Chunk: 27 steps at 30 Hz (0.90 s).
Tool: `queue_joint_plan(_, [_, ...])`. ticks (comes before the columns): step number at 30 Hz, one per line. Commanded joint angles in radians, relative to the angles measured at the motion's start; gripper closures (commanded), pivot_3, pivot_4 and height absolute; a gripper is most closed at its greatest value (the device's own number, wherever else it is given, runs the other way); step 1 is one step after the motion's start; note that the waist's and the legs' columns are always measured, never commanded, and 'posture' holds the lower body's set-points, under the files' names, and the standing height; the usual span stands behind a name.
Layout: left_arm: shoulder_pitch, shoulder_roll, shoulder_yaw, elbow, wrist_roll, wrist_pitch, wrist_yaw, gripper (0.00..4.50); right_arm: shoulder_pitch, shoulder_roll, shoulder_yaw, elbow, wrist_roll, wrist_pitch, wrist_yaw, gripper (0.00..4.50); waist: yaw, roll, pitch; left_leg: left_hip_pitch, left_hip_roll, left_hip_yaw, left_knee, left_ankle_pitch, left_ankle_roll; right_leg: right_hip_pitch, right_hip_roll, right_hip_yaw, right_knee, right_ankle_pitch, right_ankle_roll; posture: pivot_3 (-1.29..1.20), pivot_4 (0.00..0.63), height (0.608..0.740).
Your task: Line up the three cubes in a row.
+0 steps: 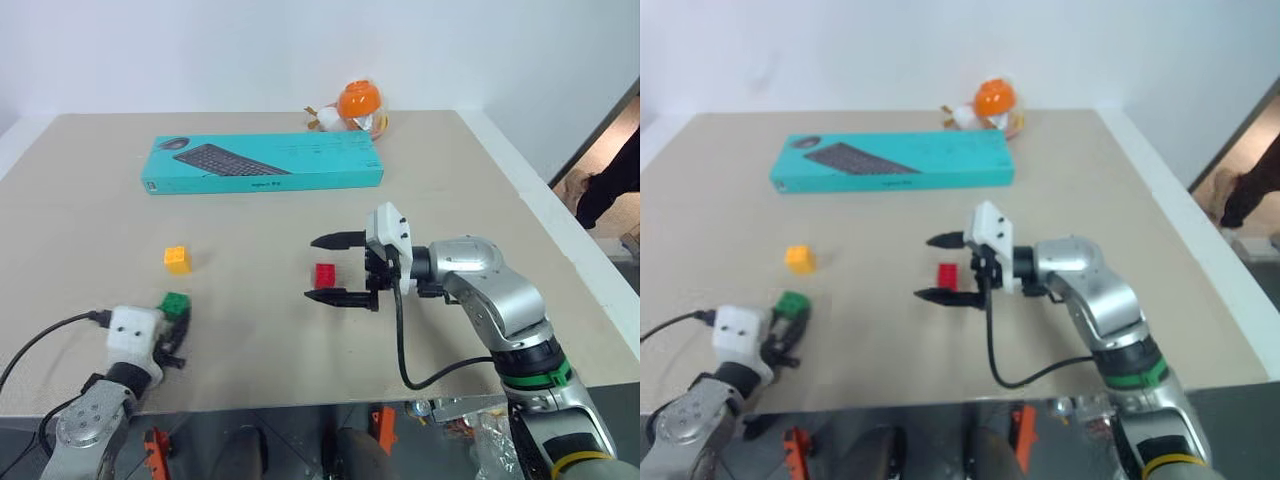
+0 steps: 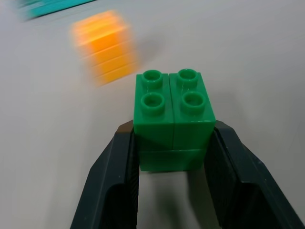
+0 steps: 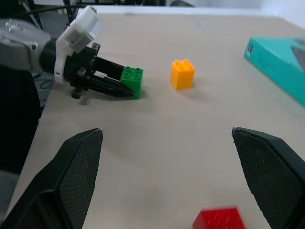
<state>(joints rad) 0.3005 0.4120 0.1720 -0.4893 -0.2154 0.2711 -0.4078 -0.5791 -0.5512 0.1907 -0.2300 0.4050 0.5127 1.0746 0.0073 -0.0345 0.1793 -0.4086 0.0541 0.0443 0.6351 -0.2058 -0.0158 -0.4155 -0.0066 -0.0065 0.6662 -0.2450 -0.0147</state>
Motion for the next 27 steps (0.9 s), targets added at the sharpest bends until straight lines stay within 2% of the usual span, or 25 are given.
queue_joint_plan(1, [-0.071, 0.054, -0.031, 0.014, -0.046, -0.044, -0.125, 3.20, 0.005, -0.014, -0.037, -0.062, 0.014, 0.004, -0.025, 0.00, 0.000, 0.000, 0.000, 0.000, 0.000, 0.000, 0.000, 0.000, 0.000, 0.000, 0.000, 0.000, 0.000, 0.000, 0.000, 0.00, 0.150, 0.740])
queue_joint_plan(8, [-0.433, 0.197, -0.176, 0.325, -0.076, -0.152, -0.513, 3.20, 0.025, -0.032, -0.048, -0.088, 0.001, 0.005, -0.081, 0.00, 0.000, 0.000, 0.000, -0.001, 0.000, 0.006, 0.000, 0.000, 0.000, -0.002, 0.004, 0.000, 0.000, 0.003, 0.003, 0.00, 0.150, 0.740])
queue_joint_plan(13, [-0.707, 0.215, -0.235, 0.634, -0.071, -0.248, -0.740, 3.20, 0.030, -0.039, -0.058, -0.088, 0.015, 0.017, -0.102, 0.00, -0.003, 0.000, 0.000, -0.009, 0.000, 0.007, 0.001, 0.000, 0.000, -0.009, 0.009, 0.001, 0.000, 0.004, 0.005, 0.00, 0.150, 0.740])
queue_joint_plan(17, [-0.866, 0.196, -0.264, 0.834, -0.046, -0.309, -0.839, 3.20, 0.032, -0.044, -0.053, -0.074, 0.014, 0.015, -0.098, 0.00, -0.003, 0.000, 0.000, -0.013, 0.000, 0.006, 0.001, -0.001, 0.001, -0.012, 0.010, 0.001, 0.000, 0.004, 0.006, 0.00, 0.150, 0.740])
queue_joint_plan(21, [-0.968, 0.168, -0.295, 0.964, -0.030, -0.342, -0.925, 3.20, 0.017, -0.033, -0.043, -0.033, 0.011, 0.005, -0.085, 0.00, -0.002, 0.000, 0.000, -0.014, 0.000, 0.006, 0.003, -0.001, 0.002, -0.012, 0.010, 0.000, 0.000, 0.003, 0.006, 0.00, 0.150, 0.740])
queue_joint_plan(27, [-1.020, 0.136, -0.315, 1.057, 0.000, -0.414, -0.979, 3.20, 0.000, -0.021, -0.021, 0.048, -0.018, -0.032, -0.059, 0.00, -0.003, 0.000, 0.000, -0.014, 0.000, 0.007, 0.005, -0.001, 0.002, -0.012, 0.010, -0.001, 0.000, 0.005, 0.007, 0.00, 0.150, 0.740])
